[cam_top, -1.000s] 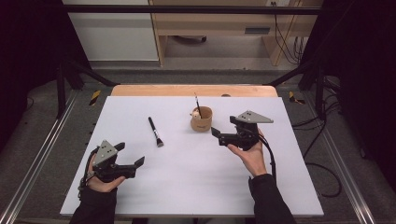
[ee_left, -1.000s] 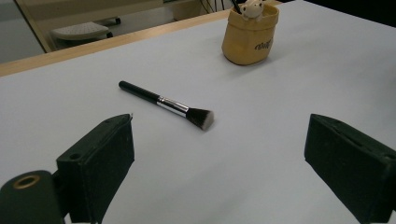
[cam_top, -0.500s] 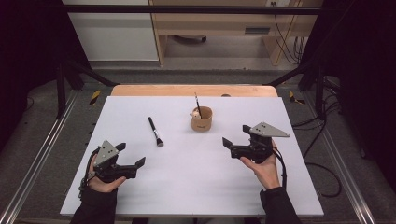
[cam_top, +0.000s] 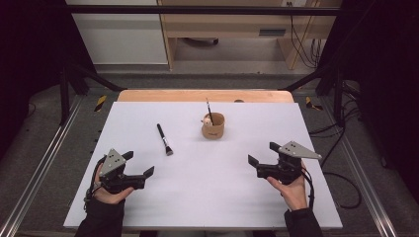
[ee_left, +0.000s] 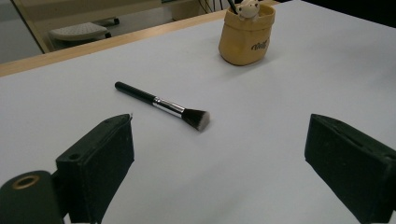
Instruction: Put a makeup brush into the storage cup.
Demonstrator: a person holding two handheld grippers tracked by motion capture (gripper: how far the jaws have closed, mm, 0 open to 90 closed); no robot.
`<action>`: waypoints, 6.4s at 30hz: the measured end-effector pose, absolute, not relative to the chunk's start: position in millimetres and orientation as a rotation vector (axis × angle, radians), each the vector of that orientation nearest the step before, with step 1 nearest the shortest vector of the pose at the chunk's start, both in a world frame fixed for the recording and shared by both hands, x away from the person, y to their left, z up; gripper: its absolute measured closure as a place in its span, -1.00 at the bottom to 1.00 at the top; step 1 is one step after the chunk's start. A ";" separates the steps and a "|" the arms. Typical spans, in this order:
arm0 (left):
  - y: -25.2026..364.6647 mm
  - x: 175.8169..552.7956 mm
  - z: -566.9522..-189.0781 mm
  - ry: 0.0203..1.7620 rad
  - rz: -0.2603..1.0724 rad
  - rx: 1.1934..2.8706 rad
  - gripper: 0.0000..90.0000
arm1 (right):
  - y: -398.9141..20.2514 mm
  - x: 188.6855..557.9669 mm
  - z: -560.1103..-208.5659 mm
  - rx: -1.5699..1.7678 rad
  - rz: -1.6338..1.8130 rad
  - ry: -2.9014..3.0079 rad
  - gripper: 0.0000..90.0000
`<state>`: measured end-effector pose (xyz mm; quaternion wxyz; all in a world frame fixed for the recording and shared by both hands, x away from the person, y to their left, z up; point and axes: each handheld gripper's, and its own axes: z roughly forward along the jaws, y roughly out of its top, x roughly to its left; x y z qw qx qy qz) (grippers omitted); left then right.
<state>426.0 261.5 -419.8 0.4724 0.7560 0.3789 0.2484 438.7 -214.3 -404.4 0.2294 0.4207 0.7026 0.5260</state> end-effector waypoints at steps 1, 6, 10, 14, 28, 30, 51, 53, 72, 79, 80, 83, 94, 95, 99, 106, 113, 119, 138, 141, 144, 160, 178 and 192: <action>261.5 426.0 -419.8 0.928 0.608 1.851 -0.83 | -216.5 437.3 -405.8 1.164 1.448 1.933 -0.83; 261.6 426.2 -419.8 0.928 0.607 1.845 -0.83 | -225.0 433.3 -412.7 1.183 1.432 1.926 -0.83; 262.2 426.4 -420.3 0.931 0.606 1.839 -0.83 | -231.5 428.3 -418.2 1.185 1.427 1.922 -0.83; 262.2 426.4 -419.9 0.933 0.608 1.832 -0.83 | -235.8 424.2 -419.3 1.199 1.431 1.907 -0.83; 251.8 428.2 -420.5 0.932 0.603 1.842 -0.83 | -240.5 419.7 -422.7 1.206 1.424 1.896 -0.84; 250.1 429.2 -420.2 0.932 0.603 1.844 -0.83 | -240.4 419.7 -422.9 1.199 1.423 1.897 -0.84; 229.1 446.1 -406.5 0.942 0.603 1.863 -0.82 | -235.7 417.1 -422.6 1.195 1.418 1.908 -0.83; 228.3 450.7 -405.5 0.957 0.603 1.858 -0.83 | -235.4 417.2 -422.8 1.189 1.412 1.912 -0.83; 211.3 494.8 -406.3 1.009 0.604 1.923 -0.81 | -235.9 417.8 -422.1 1.189 1.420 1.903 -0.83; 209.2 510.7 -409.6 1.041 0.613 1.940 -0.80 | -235.0 417.5 -422.0 1.202 1.421 1.903 -0.83; 209.3 512.9 -410.5 1.046 0.610 1.944 -0.79 | -235.1 417.4 -422.1 1.202 1.421 1.906 -0.83; 208.7 519.7 -414.6 1.066 0.608 1.952 -0.78 | -235.4 417.8 -422.5 1.197 1.419 1.907 -0.83; 207.4 541.1 -427.0 1.136 0.605 1.962 -0.70 | -235.4 417.7 -422.7 1.198 1.420 1.908 -0.83; 207.0 543.0 -428.7 1.143 0.604 1.963 -0.69 | -235.4 417.8 -422.7 1.197 1.421 1.909 -0.83; 205.9 549.8 -436.4 1.170 0.608 1.970 -0.65 | -235.5 417.9 -423.1 1.199 1.423 1.908 -0.83; 205.1 558.6 -447.4 1.205 0.593 1.989 -0.54 | -236.0 417.8 -423.0 1.197 1.428 1.908 -0.83; 202.9 567.3 -460.8 1.269 0.586 2.002 -0.39 | -235.4 417.5 -423.0 1.193 1.430 1.913 -0.83; 203.4 572.3 -467.8 1.317 0.568 1.982 -0.27 | -235.5 417.4 -422.7 1.195 1.430 1.909 -0.83; 204.0 573.6 -474.1 1.383 0.536 1.994 0.22 | -234.8 417.6 -423.0 1.188 1.429 1.914 -0.83; 205.5 572.8 -473.4 1.392 0.518 1.987 0.27 | -234.6 418.0 -423.4 1.187 1.428 1.914 -0.83; 206.9 571.8 -472.3 1.393 0.487 1.988 0.39 | -234.0 417.7 -423.3 1.192 1.429 1.916 -0.83; 210.5 569.5 -469.8 1.344 0.431 2.035 0.71 | -234.1 418.0 -423.9 1.192 1.425 1.918 -0.83; 201.3 580.7 -448.7 1.268 0.433 2.184 0.33 | -234.3 418.3 -423.7 1.187 1.429 1.916 -0.83; 196.5 584.0 -456.3 1.231 0.358 2.329 0.55 | -234.1 418.3 -423.8 1.188 1.431 1.920 -0.82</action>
